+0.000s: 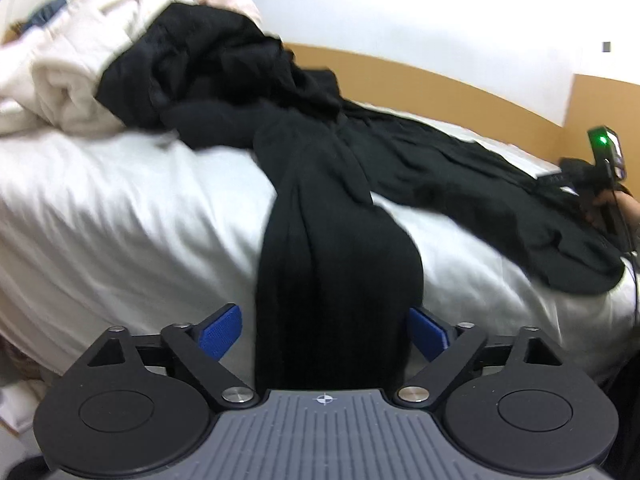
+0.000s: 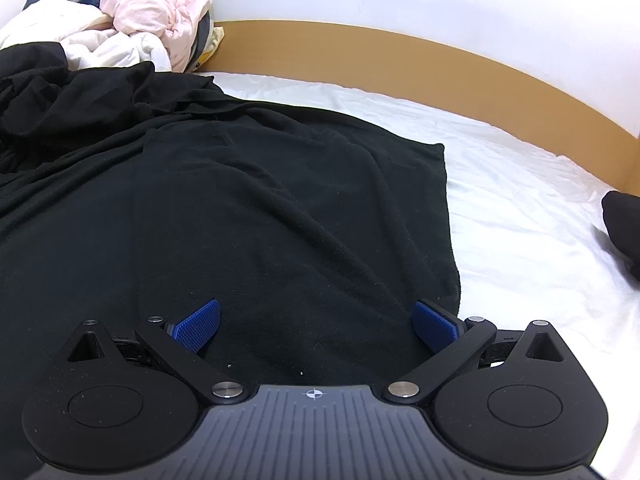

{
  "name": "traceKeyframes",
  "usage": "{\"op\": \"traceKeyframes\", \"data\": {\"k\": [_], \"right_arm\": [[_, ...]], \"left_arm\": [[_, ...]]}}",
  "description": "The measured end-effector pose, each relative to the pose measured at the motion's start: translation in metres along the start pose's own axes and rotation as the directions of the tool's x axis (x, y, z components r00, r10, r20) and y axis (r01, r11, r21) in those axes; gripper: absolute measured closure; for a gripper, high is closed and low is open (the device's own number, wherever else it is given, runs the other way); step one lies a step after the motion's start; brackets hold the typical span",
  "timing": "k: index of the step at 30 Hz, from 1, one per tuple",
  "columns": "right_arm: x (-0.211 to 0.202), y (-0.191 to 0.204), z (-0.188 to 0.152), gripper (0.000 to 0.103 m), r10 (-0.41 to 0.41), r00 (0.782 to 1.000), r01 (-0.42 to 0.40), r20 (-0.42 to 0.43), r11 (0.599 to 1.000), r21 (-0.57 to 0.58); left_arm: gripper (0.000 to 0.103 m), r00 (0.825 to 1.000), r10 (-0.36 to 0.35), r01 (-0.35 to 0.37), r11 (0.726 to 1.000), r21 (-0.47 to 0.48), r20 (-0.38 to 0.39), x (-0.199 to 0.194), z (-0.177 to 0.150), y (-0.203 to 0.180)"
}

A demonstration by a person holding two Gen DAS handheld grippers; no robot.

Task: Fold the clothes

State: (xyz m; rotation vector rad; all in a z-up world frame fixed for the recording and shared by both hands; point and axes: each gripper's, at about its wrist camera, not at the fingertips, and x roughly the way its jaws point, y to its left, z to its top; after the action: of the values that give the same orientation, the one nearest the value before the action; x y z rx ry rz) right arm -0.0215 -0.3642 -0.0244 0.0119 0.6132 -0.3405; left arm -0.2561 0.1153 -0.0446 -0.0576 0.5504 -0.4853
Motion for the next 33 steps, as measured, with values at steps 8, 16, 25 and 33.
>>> {"op": "traceKeyframes", "data": {"k": [8,16,25,33], "right_arm": [[0.001,-0.004,0.000,0.000,0.013,1.000,-0.013,-0.007,1.000,0.015],[0.004,-0.006,0.002,0.000,0.028,0.999,-0.028,-0.015,0.999,0.033],[0.005,-0.005,0.002,0.000,0.029,0.999,-0.029,-0.015,0.999,0.034],[0.006,-0.009,0.002,0.000,0.042,0.999,-0.041,-0.019,0.998,0.054]], "left_arm": [[0.097,0.992,-0.118,0.118,0.993,-0.010,-0.036,0.007,-0.005,0.008],[0.099,0.985,-0.169,0.168,0.985,0.034,0.029,-0.031,0.028,0.004],[0.099,0.958,-0.223,0.211,0.974,0.084,0.179,-0.056,0.141,-0.023],[0.098,0.913,-0.336,0.335,0.941,0.042,0.231,-0.011,0.275,-0.089]]}}
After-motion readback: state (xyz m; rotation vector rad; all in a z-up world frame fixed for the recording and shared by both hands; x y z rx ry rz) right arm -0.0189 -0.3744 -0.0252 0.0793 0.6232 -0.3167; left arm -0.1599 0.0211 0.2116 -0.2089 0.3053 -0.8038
